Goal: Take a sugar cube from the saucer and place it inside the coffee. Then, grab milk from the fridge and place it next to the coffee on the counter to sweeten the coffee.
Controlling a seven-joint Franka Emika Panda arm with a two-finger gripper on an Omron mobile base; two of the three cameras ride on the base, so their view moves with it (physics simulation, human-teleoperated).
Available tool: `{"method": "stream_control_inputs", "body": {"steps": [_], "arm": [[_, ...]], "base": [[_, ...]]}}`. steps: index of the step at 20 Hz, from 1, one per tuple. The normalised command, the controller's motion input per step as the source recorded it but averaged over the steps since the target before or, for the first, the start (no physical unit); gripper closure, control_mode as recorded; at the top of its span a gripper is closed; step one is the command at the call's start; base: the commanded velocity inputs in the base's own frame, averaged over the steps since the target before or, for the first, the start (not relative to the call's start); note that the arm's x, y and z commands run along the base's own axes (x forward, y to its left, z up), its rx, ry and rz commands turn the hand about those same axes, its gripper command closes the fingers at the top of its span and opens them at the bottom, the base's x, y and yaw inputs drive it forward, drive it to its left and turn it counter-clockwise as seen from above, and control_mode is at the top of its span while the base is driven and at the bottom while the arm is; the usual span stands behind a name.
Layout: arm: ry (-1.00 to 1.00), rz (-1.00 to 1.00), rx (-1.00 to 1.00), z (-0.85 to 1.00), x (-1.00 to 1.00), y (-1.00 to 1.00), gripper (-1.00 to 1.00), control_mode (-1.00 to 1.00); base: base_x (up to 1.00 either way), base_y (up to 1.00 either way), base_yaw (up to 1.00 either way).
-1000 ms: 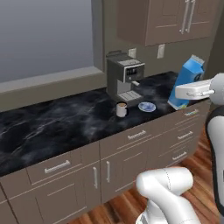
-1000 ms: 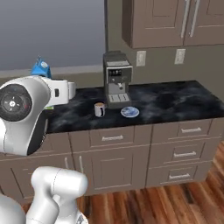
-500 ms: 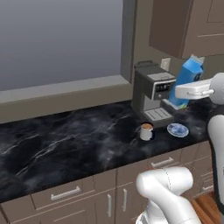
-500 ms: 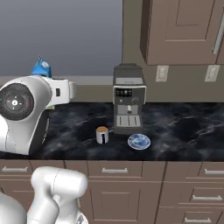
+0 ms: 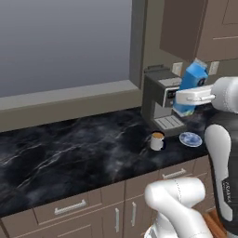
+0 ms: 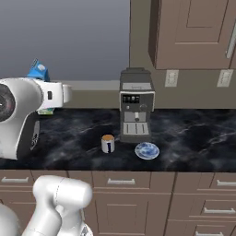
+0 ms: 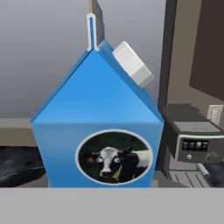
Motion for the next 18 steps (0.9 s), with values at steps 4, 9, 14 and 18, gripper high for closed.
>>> {"method": "stream_control_inputs", "body": {"steps": [4, 9, 14, 18], "arm": [[0.13, -0.49, -0.02, -0.13, -0.01, 0.69, 1.00, -1.00], [0.13, -0.77, -0.03, -0.36, -0.10, 0.54, 1.00, -1.00], [0.19, -0.89, -0.02, -0.54, -0.02, 0.31, 1.00, -1.00], [0.27, -0.85, 0.00, -0.56, 0.00, 0.35, 1.00, -1.00]], "base": [[0.00, 0.00, 0.00], [0.00, 0.00, 0.00], [0.00, 0.00, 0.00], [0.00, 0.00, 0.00]]}}
